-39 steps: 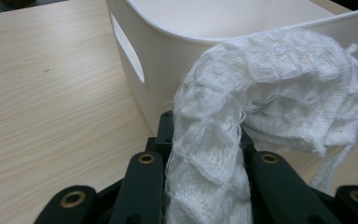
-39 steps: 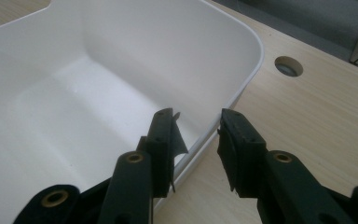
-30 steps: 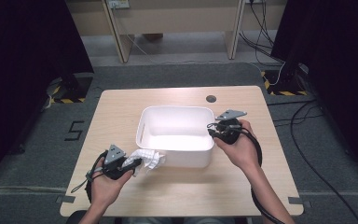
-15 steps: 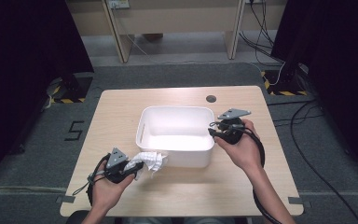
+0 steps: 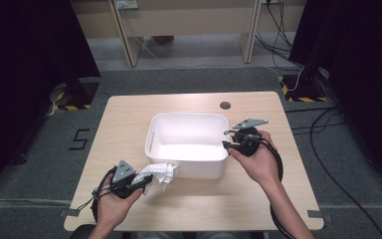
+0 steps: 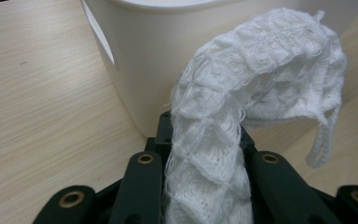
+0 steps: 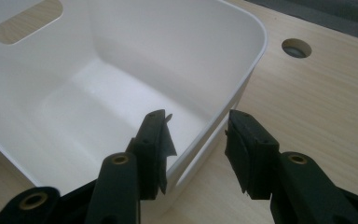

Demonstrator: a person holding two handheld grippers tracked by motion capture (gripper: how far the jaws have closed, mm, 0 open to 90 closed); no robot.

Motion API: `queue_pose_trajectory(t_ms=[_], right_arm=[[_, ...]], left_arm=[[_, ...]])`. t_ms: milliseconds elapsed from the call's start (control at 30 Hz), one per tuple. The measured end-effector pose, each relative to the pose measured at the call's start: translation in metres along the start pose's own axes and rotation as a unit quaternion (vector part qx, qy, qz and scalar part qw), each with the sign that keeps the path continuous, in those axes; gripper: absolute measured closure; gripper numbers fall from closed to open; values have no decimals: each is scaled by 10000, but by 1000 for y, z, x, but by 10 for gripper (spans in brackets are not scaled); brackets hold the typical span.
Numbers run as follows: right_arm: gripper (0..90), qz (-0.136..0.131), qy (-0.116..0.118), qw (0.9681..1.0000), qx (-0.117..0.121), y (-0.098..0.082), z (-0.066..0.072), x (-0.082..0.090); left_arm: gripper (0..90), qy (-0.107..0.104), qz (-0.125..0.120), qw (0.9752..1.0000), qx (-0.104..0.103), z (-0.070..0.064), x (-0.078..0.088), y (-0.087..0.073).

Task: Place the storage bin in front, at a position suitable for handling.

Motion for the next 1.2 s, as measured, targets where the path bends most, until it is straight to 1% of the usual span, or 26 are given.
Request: queue_pose_trajectory(t_ms=[133,233,267,367,467,600,700,933,1033,1200], right_arm=[[597,106,16,9999,-4,-1,1,-4],[617,214,-45,9997,100,-1,1,-8],[620,244,-39,9997,45,-1,1,-9],[636,319,-20,9995,12,-1,1,-10],[655,385,-109,9992,25,2,0,-11],[693,442,-243,9987,100,5,-7,-13],[722,471,-316,9983,101,7,-12,-13],[778,495,-375,9980,76,13,-30,-16],[799,491,-388,9980,32,15,-38,-17],[820,459,-462,9979,40,17,-46,-18]], left_arm=[[724,3,5,10000,-16,0,1,1],[724,22,-9,10000,-21,0,3,1],[725,23,-12,10000,-25,0,3,1],[724,23,-23,10000,-27,1,5,0],[724,13,-23,10000,-39,1,7,1],[724,30,-28,10000,-39,2,10,0],[724,8,-18,10000,-38,1,11,0],[723,-41,27,10000,-58,2,12,-2],[723,-53,44,10000,-32,4,11,-3],[723,-46,48,9999,-78,4,13,-3]])
Point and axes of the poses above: each handheld gripper's, and its own axes: x roughly backward along the jaws, y roughly out of its top, z roughly to its left, the point moved 5 cm from there along -x, roughly forward along the jaws, and after that the axes turned 7 degrees about -x, right-handed, at the moved point
